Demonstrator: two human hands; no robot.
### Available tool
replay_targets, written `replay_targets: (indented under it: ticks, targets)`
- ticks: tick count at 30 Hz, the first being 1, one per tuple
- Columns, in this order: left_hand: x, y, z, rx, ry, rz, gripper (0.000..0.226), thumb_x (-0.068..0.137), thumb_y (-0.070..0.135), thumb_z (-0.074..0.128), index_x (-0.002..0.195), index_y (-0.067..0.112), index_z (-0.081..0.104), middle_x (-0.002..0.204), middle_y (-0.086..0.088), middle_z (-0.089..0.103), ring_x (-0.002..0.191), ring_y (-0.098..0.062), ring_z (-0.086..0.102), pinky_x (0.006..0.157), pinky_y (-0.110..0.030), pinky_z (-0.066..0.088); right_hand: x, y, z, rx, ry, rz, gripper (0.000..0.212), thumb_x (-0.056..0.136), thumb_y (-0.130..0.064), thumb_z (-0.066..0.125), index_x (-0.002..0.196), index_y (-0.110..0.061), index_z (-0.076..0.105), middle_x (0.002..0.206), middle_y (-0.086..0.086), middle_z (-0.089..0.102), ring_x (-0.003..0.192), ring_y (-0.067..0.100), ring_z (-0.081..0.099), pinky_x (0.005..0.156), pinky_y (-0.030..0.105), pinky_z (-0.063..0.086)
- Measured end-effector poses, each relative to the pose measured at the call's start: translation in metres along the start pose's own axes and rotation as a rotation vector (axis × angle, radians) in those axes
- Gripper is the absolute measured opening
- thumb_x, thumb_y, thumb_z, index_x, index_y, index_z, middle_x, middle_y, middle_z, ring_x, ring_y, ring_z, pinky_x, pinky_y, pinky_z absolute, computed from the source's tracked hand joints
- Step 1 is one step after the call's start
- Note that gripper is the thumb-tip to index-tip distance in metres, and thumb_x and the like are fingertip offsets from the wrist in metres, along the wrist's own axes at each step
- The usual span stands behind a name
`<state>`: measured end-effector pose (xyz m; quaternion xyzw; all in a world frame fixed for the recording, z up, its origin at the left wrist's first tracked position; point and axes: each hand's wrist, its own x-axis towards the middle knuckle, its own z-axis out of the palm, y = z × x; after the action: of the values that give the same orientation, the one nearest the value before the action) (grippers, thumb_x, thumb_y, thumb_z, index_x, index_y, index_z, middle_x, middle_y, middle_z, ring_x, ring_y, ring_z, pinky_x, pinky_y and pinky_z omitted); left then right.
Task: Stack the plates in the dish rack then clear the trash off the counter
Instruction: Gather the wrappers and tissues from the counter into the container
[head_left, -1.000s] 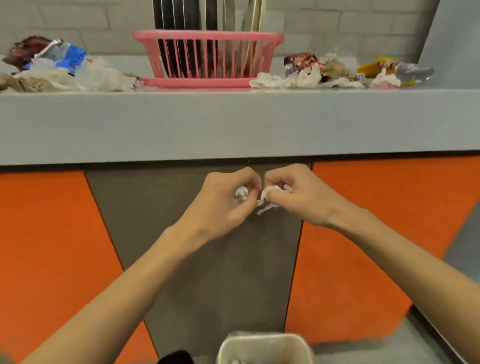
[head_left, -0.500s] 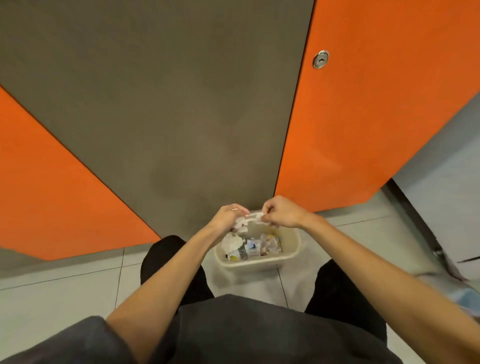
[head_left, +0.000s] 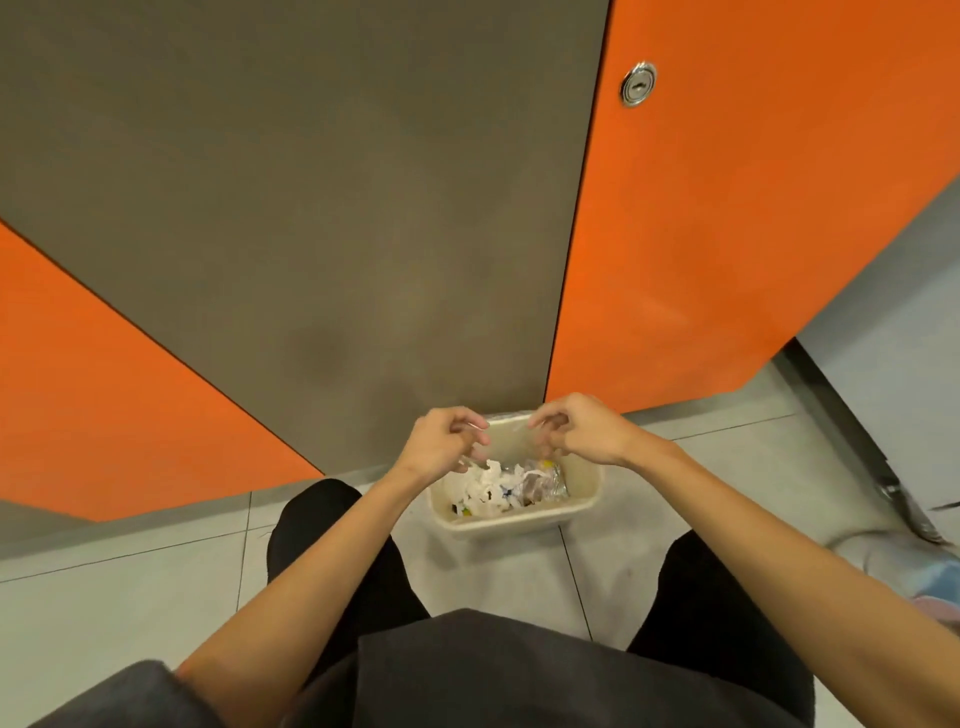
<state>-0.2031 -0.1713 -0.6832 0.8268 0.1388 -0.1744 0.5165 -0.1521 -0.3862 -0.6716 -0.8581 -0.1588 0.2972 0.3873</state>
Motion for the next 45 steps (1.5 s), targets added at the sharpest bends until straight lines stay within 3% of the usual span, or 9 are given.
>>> replay_targets:
  ticks: [4,11,20,24,28,37,40,42,45]
  targets:
    - [-0.037,0.066,-0.030,0.052,0.136,0.312,0.028,0.088,-0.004,0.050,0.088,0.015,0.071,0.075,-0.001,0.073,0.054,-0.014,0.066,0.056,-0.027,0.052,-0.028,-0.067,-0.033,0.053,0.248,-0.305,0.005,0.091,-0.014,0.062,0.091,-0.014,0.068,0.075,0.005,0.071,0.061,0.019,0.069,0.064,0.039,0.056]
    - [-0.130,0.204,-0.110,0.027,0.496,0.922,0.026,0.089,-0.005,0.056,0.087,0.014,0.072,0.073,0.002,0.071,0.062,-0.013,0.066,0.062,-0.027,0.054,-0.093,-0.229,-0.108,-0.002,0.623,-0.890,0.012,0.090,-0.004,0.059,0.078,-0.004,0.064,0.069,0.005,0.064,0.061,0.020,0.060,0.057,0.039,0.048]
    - [-0.193,0.351,-0.209,0.482,1.032,1.476,0.020,0.086,0.006,0.054,0.093,0.008,0.072,0.087,0.001,0.071,0.081,-0.011,0.065,0.073,-0.029,0.051,-0.125,-0.374,-0.178,-0.352,1.126,-1.275,0.031,0.084,-0.008,0.060,0.114,0.000,0.059,0.107,0.013,0.058,0.096,0.019,0.055,0.083,0.016,0.040]
    - [-0.171,0.371,-0.247,0.809,1.094,1.081,0.037,0.090,0.034,0.047,0.117,0.016,0.065,0.117,-0.004,0.066,0.109,-0.023,0.057,0.091,-0.039,0.044,-0.101,-0.408,-0.209,-0.591,1.143,-1.048,0.042,0.088,-0.034,0.048,0.123,-0.014,0.060,0.124,0.008,0.053,0.115,0.021,0.049,0.098,0.030,0.039]
    - [-0.146,0.343,-0.244,0.911,1.047,0.845,0.054,0.094,0.053,0.031,0.117,0.017,0.065,0.118,-0.005,0.068,0.110,-0.026,0.059,0.092,-0.041,0.040,-0.068,-0.398,-0.207,-0.844,1.014,-0.703,0.062,0.090,-0.060,0.016,0.082,-0.022,0.065,0.091,0.006,0.068,0.088,0.029,0.061,0.069,0.037,0.041]
    - [-0.178,0.346,-0.265,0.710,0.952,0.879,0.029,0.092,0.038,0.057,0.106,0.018,0.073,0.105,0.002,0.073,0.097,-0.016,0.064,0.087,-0.037,0.051,-0.070,-0.412,-0.189,-0.873,1.176,-0.735,0.062,0.095,-0.057,0.021,0.083,-0.022,0.071,0.086,0.010,0.071,0.084,0.034,0.062,0.069,0.039,0.047]
    - [-0.193,0.341,-0.290,0.683,1.270,0.936,0.024,0.086,0.029,0.062,0.106,0.023,0.072,0.112,0.007,0.071,0.110,-0.015,0.058,0.104,-0.038,0.038,-0.073,-0.410,-0.190,-0.829,1.187,-0.766,0.058,0.095,-0.055,0.026,0.079,-0.021,0.070,0.082,0.010,0.071,0.080,0.034,0.062,0.065,0.037,0.044]
    - [-0.196,0.330,-0.318,0.746,1.405,0.759,0.037,0.084,0.029,0.061,0.120,0.026,0.065,0.129,0.006,0.061,0.126,-0.019,0.045,0.114,-0.043,0.020,-0.070,-0.412,-0.190,-0.838,1.201,-0.763,0.058,0.096,-0.054,0.026,0.080,-0.021,0.071,0.082,0.010,0.071,0.080,0.034,0.062,0.063,0.036,0.041]
    - [-0.194,0.320,-0.345,0.713,1.187,0.445,0.051,0.084,0.031,0.056,0.134,0.027,0.055,0.139,-0.001,0.055,0.130,-0.025,0.046,0.109,-0.041,0.030,-0.066,-0.417,-0.191,-0.883,1.258,-0.703,0.063,0.094,-0.056,0.022,0.080,-0.018,0.069,0.080,0.012,0.068,0.076,0.034,0.062,0.061,0.035,0.040]
